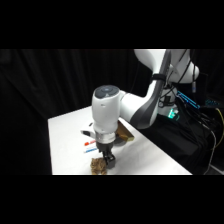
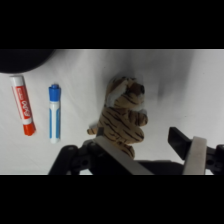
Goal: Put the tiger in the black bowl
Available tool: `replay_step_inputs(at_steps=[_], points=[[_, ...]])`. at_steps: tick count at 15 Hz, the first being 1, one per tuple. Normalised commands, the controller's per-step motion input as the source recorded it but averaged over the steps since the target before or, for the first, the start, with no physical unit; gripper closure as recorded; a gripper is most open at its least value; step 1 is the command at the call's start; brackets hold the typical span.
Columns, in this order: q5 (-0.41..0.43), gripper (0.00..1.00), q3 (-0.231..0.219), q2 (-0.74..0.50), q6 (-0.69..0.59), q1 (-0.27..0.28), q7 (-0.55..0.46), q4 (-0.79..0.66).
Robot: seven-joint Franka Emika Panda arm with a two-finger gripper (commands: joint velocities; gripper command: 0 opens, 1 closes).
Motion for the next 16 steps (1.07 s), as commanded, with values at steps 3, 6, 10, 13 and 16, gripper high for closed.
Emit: replay_step_inputs(at_steps=[3,6,10,13,16], points=[[-0.143,0.00,-0.210,0.28,0.25,0.119,0.12,0.10],[-0.083,0.00,-0.167,0.26,0.15,0.123,0.10,0.16],[-0.035,0.26,-0.121,0.17,0.08,0.122,0.08,0.16],[-0.013,0.50,-0.101,0.11,0.04,0.097,0.06,0.15],[-0.024,0.76,-0.116,0.04,-0.04,0.096,0.06,0.14]])
